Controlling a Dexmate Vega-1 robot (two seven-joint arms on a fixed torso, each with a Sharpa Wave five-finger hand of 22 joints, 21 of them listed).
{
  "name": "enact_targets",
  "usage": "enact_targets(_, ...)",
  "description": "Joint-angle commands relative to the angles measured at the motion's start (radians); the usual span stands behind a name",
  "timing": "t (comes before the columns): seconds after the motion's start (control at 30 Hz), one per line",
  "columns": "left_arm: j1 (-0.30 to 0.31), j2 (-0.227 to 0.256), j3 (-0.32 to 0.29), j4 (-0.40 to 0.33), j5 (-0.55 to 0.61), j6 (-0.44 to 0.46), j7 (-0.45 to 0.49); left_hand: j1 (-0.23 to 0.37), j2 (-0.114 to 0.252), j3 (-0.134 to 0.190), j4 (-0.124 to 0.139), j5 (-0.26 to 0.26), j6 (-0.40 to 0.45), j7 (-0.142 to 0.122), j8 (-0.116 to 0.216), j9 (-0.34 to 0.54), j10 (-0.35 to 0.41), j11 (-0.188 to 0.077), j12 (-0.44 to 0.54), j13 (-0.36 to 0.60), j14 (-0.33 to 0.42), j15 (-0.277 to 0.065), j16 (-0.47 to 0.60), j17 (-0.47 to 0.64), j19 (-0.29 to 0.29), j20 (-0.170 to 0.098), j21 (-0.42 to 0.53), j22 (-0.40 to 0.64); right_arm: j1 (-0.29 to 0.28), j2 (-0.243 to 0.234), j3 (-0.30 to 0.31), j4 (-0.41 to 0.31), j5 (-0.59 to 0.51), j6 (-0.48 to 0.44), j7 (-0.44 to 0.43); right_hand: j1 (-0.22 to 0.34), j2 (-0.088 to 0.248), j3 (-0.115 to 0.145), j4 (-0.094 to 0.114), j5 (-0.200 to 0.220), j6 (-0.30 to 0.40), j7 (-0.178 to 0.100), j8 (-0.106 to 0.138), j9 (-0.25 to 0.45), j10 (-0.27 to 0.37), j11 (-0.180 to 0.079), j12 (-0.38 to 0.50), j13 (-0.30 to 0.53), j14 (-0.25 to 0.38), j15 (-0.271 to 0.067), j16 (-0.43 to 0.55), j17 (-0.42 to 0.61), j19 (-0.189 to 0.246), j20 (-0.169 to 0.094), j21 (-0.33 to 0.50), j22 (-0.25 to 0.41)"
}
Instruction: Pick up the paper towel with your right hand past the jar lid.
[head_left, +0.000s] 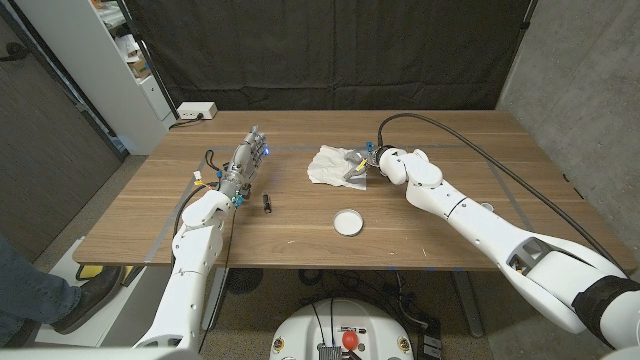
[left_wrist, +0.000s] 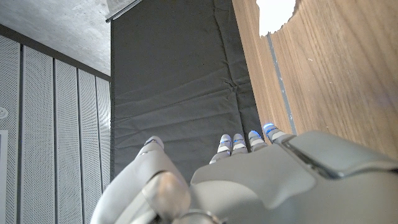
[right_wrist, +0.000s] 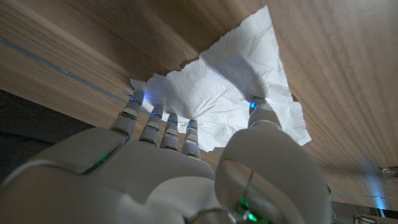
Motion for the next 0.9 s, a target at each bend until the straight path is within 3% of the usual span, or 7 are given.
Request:
enact_targets(0.03, -0.002, -0.002, 0.001, 0.005, 0.000, -0.002, -0.002, 0.000, 0.010, 0.004, -0.006, -0.001, 0.009, 0.002, -0.002, 0.004, -0.003, -0.001, -0.002, 0.001, -0.051, 0.008, 0.005, 0.003, -0.128, 0.002, -0.004, 0.004, 0.009, 0.005, -0.023, 0.032, -0.024, -0.021, 0.006, 0.012, 0.009, 0.003, -0.002, 0.008, 0.019, 0.002, 0.012, 0.003, 0.019, -0.004, 0.009, 0.003, 0.010, -0.017, 0.009, 0.005, 0.009, 0.004, 0.001, 0.002)
enact_targets(0.63, -0.016, -0.005, 0.013, 0.014, 0.009, 0.008, 0.001, -0.001, 0.011, 0.003, -0.007, -0.001, 0.010, 0.002, -0.002, 0.004, -0.003, -0.003, -0.002, 0.001, -0.051, 0.007, 0.005, 0.003, -0.127, 0.003, -0.008, 0.004, 0.010, -0.003, -0.040, 0.052, -0.052, -0.045, 0.009, 0.046, 0.028, 0.013, -0.009, 0.022, 0.084, -0.008, 0.029, 0.002, 0.085, -0.020, 0.029, 0.006, 0.097, -0.060, 0.051, 0.024, 0.038, 0.002, 0.007, 0.004)
enact_targets(0.9, -0.018, -0.009, 0.014, 0.019, 0.008, 0.006, 0.000, -0.001, 0.012, 0.002, -0.008, -0.001, 0.011, 0.004, -0.002, 0.004, -0.002, -0.001, -0.002, 0.001, -0.051, 0.006, 0.005, 0.003, -0.127, 0.003, -0.009, 0.004, 0.009, -0.001, -0.046, 0.064, -0.057, -0.055, 0.011, 0.062, 0.037, 0.016, -0.011, 0.026, 0.141, -0.017, 0.044, 0.002, 0.155, -0.033, 0.050, 0.010, 0.149, -0.083, 0.078, 0.039, 0.067, 0.001, 0.012, 0.004)
